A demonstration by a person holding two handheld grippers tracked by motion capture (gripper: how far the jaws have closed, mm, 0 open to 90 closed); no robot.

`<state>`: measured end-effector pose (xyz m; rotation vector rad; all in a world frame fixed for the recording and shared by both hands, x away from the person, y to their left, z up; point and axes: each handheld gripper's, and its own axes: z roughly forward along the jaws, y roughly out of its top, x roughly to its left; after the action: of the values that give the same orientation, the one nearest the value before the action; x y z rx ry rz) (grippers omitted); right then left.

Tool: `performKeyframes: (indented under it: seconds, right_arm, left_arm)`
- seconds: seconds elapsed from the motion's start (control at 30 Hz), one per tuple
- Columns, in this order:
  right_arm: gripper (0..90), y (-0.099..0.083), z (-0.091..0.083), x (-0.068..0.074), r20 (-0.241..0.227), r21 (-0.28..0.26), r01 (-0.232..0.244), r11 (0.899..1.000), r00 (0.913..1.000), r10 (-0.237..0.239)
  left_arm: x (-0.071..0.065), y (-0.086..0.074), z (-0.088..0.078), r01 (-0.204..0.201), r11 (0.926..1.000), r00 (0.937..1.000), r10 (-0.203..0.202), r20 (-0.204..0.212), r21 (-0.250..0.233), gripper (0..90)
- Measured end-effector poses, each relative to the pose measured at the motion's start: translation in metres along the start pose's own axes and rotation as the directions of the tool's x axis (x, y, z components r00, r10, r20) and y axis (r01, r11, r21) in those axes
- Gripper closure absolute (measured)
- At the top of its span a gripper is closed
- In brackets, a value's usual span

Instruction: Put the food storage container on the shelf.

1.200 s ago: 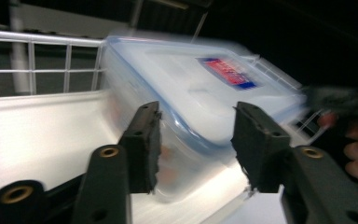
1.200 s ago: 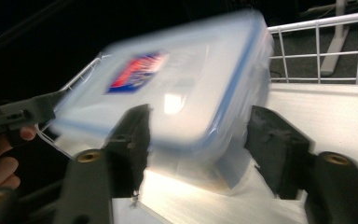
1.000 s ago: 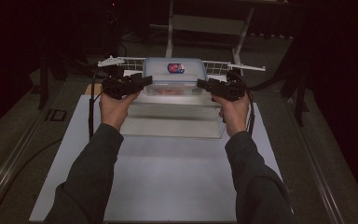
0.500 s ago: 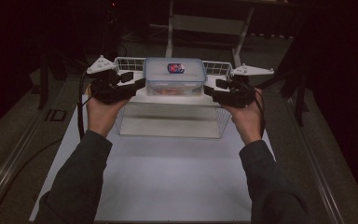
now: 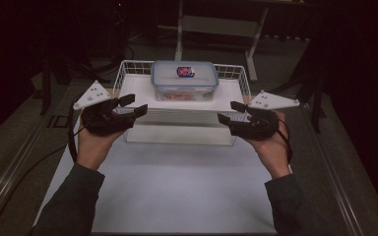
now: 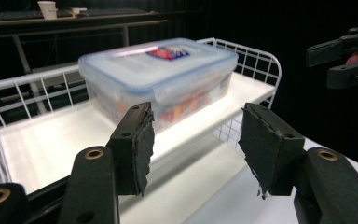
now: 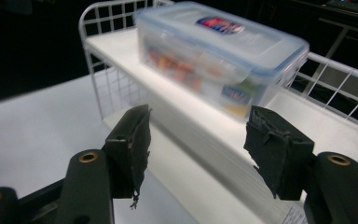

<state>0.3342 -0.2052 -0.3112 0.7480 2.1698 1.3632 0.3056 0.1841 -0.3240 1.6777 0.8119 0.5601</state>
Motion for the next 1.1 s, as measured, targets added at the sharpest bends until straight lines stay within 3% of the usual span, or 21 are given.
performKeyframes:
  seconds: [0.17, 0.33, 0.43, 0.63, 0.8, 0.97, 1.1]
  right_arm:
    - [38.5, -0.017, -0.006, 0.011, -0.013, 0.007, 0.014, 1.000, 0.9998, -0.013]
    - [36.4, -0.042, -0.010, 0.024, 0.016, 0.038, 0.062, 0.997, 0.9979, -0.062]
    - [35.1, -0.058, -0.014, 0.029, 0.014, 0.049, 0.066, 0.997, 0.9977, -0.067]
    - [30.7, -0.089, -0.027, 0.028, 0.014, 0.039, -0.002, 0.999, 0.9999, 0.002]
    - [29.7, -0.114, -0.038, 0.028, 0.005, 0.022, -0.061, 0.998, 0.9981, 0.061]
    - [28.8, -0.134, -0.047, 0.029, 0.016, 0.030, -0.078, 0.996, 0.9968, 0.078]
    - [28.1, -0.147, -0.058, 0.029, 0.028, 0.000, -0.111, 0.994, 0.9934, 0.111]
  left_arm:
    - [-0.008, -0.021, -0.010, -0.009, 0.9999, 1.0000, 0.009, -0.002, 0.011, 44.1]
    - [-0.014, -0.050, -0.013, 0.007, 0.9992, 0.9998, -0.008, 0.020, 0.040, 43.1]
    - [-0.017, -0.068, -0.015, 0.013, 0.9978, 0.9997, -0.014, 0.021, 0.065, 42.5]
    - [-0.021, -0.097, -0.028, 0.008, 0.9965, 0.9999, -0.008, -0.008, 0.083, 40.8]
    - [-0.022, -0.115, -0.043, 0.009, 0.9977, 0.9993, -0.006, -0.036, 0.067, 40.4]
    - [-0.022, -0.133, -0.048, 0.026, 0.9967, 0.9985, -0.022, -0.051, 0.076, 39.9]
    - [-0.021, -0.141, -0.050, 0.029, 0.9963, 0.9982, -0.025, -0.055, 0.081, 39.9]
